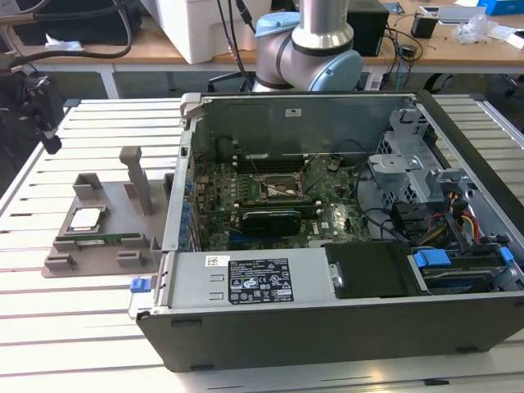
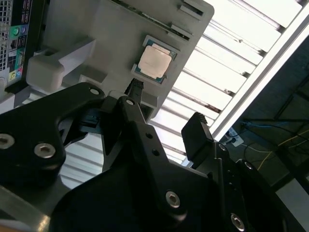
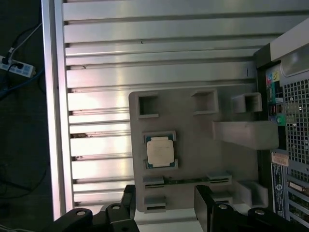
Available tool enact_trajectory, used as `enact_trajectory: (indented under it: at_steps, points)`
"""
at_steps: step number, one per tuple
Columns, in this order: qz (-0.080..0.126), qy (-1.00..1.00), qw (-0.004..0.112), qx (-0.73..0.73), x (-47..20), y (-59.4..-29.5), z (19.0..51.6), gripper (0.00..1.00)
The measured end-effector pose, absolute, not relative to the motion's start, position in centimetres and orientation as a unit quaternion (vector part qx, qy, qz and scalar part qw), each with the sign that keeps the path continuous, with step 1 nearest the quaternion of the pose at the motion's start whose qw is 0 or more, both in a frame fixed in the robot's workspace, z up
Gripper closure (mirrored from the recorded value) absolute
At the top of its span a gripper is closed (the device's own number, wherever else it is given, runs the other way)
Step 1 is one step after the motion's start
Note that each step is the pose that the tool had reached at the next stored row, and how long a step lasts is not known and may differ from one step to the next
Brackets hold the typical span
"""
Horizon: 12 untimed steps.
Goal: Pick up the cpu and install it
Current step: 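Pick up the cpu and move it towards the insertion slot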
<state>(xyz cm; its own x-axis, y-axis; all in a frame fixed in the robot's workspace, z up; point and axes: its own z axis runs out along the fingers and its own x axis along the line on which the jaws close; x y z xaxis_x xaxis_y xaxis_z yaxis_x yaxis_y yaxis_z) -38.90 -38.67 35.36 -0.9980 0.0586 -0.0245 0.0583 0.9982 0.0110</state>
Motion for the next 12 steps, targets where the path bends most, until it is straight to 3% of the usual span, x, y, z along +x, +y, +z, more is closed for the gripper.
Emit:
enact_trajectory:
  at_steps: [12]
  points:
    - [0.005,0.999,0.012,0.029,-38.9,-38.7,34.2,0.40]
